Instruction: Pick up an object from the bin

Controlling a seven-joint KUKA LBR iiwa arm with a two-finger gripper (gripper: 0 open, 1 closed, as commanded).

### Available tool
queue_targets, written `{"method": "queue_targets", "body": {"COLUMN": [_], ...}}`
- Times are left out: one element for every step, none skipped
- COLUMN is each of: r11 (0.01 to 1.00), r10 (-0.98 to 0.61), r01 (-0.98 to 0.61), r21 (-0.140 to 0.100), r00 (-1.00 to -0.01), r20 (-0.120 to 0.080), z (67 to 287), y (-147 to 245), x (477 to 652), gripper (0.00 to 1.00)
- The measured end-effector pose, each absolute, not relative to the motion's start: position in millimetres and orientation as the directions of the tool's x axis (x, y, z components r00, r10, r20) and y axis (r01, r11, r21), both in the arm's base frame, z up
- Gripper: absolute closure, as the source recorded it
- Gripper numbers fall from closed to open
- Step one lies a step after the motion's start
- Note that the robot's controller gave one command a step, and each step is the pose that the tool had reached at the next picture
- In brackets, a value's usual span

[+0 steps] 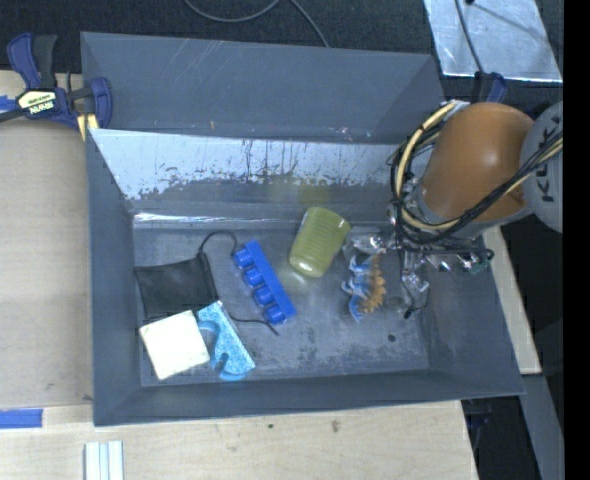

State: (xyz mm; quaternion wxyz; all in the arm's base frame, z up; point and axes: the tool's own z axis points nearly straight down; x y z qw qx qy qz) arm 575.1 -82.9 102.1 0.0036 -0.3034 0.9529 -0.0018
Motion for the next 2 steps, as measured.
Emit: {"method": "queue_targets", "body": {"r11": [0.739, 0.739], "r10": [-0.674, -0.674], "r01": [-0.674, -0.674], "r21": [-0.006, -0.006], "r00": [-0.739, -0.739], "r20": [-0.005, -0.005], "z": [72.8, 72.8], "y": [-81.4, -81.5], "x": [598.5, 598.6], "gripper": [1.0, 1.0]}}
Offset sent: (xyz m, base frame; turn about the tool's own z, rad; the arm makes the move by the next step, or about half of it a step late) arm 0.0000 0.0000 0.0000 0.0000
